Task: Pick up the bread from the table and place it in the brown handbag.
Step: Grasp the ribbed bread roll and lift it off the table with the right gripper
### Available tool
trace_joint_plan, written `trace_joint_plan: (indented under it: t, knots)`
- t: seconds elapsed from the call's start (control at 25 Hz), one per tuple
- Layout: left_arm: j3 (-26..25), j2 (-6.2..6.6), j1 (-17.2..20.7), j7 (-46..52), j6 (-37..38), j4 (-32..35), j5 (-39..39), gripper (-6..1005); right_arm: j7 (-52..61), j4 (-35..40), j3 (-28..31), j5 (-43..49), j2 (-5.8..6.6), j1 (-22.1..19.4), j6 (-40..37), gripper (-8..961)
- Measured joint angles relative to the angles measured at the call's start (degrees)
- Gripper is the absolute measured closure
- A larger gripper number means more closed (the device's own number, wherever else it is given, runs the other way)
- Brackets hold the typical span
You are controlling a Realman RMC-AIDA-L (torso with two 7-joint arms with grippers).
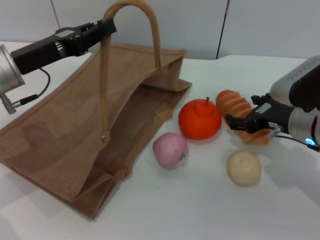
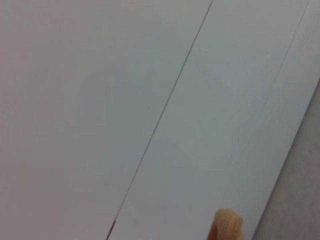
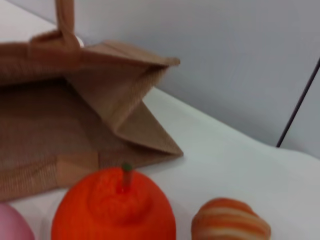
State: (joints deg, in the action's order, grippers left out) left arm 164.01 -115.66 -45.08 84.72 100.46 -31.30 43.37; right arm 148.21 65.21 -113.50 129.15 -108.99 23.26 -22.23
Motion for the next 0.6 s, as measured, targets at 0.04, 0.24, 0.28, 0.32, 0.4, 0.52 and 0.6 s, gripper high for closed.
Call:
trace_joint_plan:
  t: [0.04,0.24,0.28,0.32,0.4,0.52,0.6]
  knots:
    - [0.0,0.0,0.0,0.0,0.0,0.0,0.0,865,-0.7,-0.5,0.9,0.1,-0.46,0.1,-0.7,61]
    - [0.0,0.0,0.0,0.0,0.0,0.0,0.0,863,-1.6,-2.4,3.7,1.9,-1.87,0.3,-1.9,59]
    - [0.0,0.0,0.0,0.0,0.0,0.0,0.0,863,-1.6,-2.9,4.2,2.4,-2.08,0.5,-2.2,58]
    - [0.0,0.0,0.0,0.0,0.1,0.0,0.0,862,-1.6,-3.5,4.7,3.0,-2.33,0.7,-2.6,58]
    - [0.0,0.0,0.0,0.0,0.1,0.0,0.1,861,-1.6,-5.1,6.3,4.8,-3.26,1.3,-3.4,57]
    - [0.0,0.0,0.0,0.0,0.9,0.0,0.1,860,-1.6,-7.1,9.1,8.7,-5.15,2.4,-5.4,57]
    - [-0.1,0.0,-0.1,0.0,1.3,0.0,0.2,859,-1.6,-7.6,10.3,10.9,-6.03,2.9,-6.6,58]
